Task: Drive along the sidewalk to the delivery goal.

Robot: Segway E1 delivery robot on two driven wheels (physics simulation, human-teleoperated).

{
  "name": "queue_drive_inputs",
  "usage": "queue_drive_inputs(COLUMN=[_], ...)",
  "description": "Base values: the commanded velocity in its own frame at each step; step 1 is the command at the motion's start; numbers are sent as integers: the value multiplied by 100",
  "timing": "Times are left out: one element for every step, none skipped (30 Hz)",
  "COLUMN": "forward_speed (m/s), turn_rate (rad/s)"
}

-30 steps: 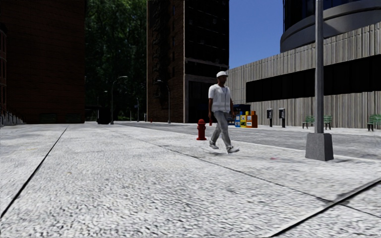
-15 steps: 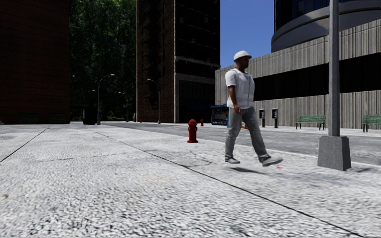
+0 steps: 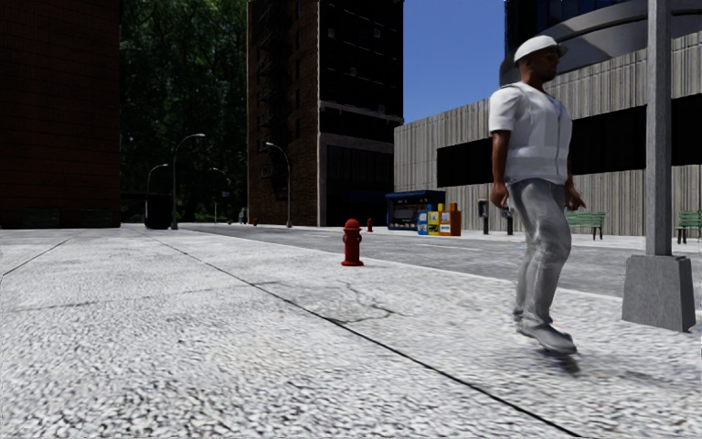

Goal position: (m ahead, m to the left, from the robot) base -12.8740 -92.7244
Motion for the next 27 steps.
queue_drive_inputs(forward_speed=[63,63,63,63,63,63,63,63,66,73,73,75,76,77,77,86,96,103,106,106,108,108,109,109,109,110,110], turn_rate=[-40,-40,-51,-59,-61,-61,-62,-62,-62,-62,-62,-62,-62,-62,-62,-62,-62,-62,-62,-62,-62,-62,-62,-62,-62,-62,-62])
